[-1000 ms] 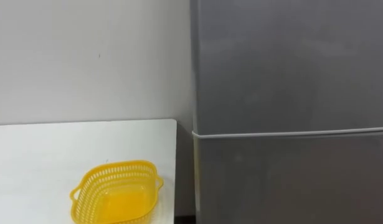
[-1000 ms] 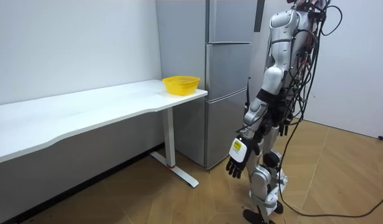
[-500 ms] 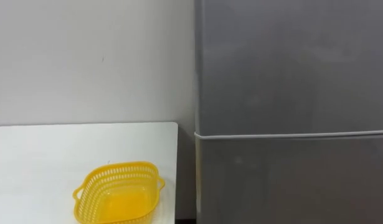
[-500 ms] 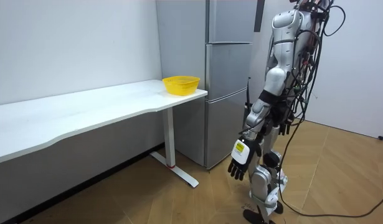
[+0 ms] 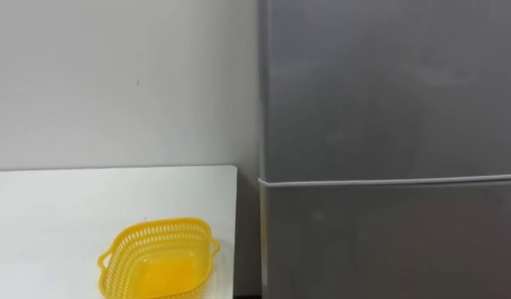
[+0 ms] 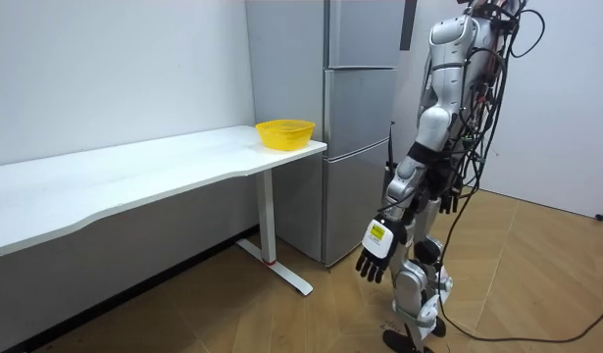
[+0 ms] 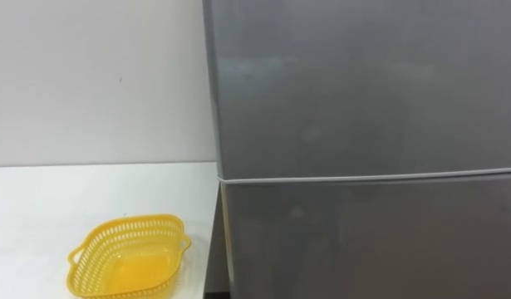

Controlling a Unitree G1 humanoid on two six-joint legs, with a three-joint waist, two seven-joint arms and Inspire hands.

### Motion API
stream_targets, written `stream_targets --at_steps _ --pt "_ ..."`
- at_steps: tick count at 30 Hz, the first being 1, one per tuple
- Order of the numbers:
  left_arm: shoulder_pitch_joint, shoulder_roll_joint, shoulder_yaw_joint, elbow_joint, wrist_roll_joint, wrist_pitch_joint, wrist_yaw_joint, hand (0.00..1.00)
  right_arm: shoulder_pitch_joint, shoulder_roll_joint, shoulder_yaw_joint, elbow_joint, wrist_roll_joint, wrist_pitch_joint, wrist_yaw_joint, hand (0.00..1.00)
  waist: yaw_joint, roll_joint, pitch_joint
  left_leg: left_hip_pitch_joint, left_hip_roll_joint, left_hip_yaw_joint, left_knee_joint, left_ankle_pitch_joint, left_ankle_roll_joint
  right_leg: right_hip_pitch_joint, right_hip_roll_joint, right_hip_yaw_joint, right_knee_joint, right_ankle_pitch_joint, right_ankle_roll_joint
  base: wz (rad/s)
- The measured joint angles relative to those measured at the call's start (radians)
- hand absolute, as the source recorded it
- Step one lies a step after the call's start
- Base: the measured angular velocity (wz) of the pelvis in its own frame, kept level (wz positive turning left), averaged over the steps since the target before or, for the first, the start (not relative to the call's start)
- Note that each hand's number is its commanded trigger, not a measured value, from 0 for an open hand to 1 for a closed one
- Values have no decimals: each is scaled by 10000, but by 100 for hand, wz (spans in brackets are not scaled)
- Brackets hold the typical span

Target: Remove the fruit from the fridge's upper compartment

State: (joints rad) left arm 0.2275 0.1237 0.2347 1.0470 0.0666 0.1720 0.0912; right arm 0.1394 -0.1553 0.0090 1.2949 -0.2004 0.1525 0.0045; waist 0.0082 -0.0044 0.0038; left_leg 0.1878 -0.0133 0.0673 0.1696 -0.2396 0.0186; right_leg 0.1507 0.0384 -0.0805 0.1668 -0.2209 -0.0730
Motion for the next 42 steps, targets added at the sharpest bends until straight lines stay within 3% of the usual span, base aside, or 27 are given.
stream_targets --at_steps 3,6,9,10,13,19,24,27,33,38,42 --pt "-190 32 425 -96 -1673 -122 671 0 4 0 -57 -44 -30 -10 -77 0 -1 103 -30 -21 2 -4 -13 0 0 -57 0 1 31 3 3 0" --pt "-248 19 1043 -1014 -3259 -352 1432 0 107 17 -178 -134 -71 -35 -185 0 55 118 -26 -27 7 131 -46 0 0 -57 -2 12 65 5 6 0" --pt "-474 42 1590 -1720 -4304 -611 1995 0 130 12 -562 -155 -62 -105 -233 0 156 104 -15 -29 4 119 -46 0 0 -63 3 62 67 5 6 -4" --pt "-577 59 1654 -1800 -4395 -631 2117 0 129 12 -623 -165 -67 -104 -242 0 190 167 -49 -30 4 109 -45 0 0 -58 2 61 66 5 6 0" --pt "-816 49 1999 -2721 -5118 -695 2713 0 139 18 -871 -329 -353 -146 -268 0 271 151 -45 -47 0 95 -51 0 0 -75 7 93 42 5 6 -1" --pt "-863 20 2284 -6138 -6062 -939 4049 0 248 62 -910 -568 -861 -315 -391 0 310 187 -56 -106 9 103 -58 0 0 -227 24 153 112 6 4 -2" --pt "-867 83 2347 -10274 -5931 -1223 4880 0 401 164 -903 -660 -870 -329 -463 0 286 193 -44 -72 13 101 -57 0 0 -189 29 227 188 10 4 -3" --pt "-872 240 2346 -12013 -5935 -1541 4964 0 488 239 -886 -628 -811 -294 -472 0 280 197 5 -24 4 101 -48 0 0 -159 20 244 190 10 5 -2" --pt "-876 240 2342 -14261 -5756 -1729 4803 0 651 347 -880 -630 -793 -310 -55 0 251 249 54 -179 6 100 -13 0 0 -299 29 266 210 9 5 0" --pt "-1146 293 2199 -14853 -5748 -1821 4363 0 795 346 -842 -771 -810 -267 195 0 212 280 36 -193 5 93 3 1 1 -298 32 225 212 13 10 5" --pt "-1402 420 1713 -14852 -5741 -1632 3325 0 777 352 -660 -854 -876 -129 493 0 147 250 52 -205 6 77 7 1 1 -295 33 207 209 17 13 1"
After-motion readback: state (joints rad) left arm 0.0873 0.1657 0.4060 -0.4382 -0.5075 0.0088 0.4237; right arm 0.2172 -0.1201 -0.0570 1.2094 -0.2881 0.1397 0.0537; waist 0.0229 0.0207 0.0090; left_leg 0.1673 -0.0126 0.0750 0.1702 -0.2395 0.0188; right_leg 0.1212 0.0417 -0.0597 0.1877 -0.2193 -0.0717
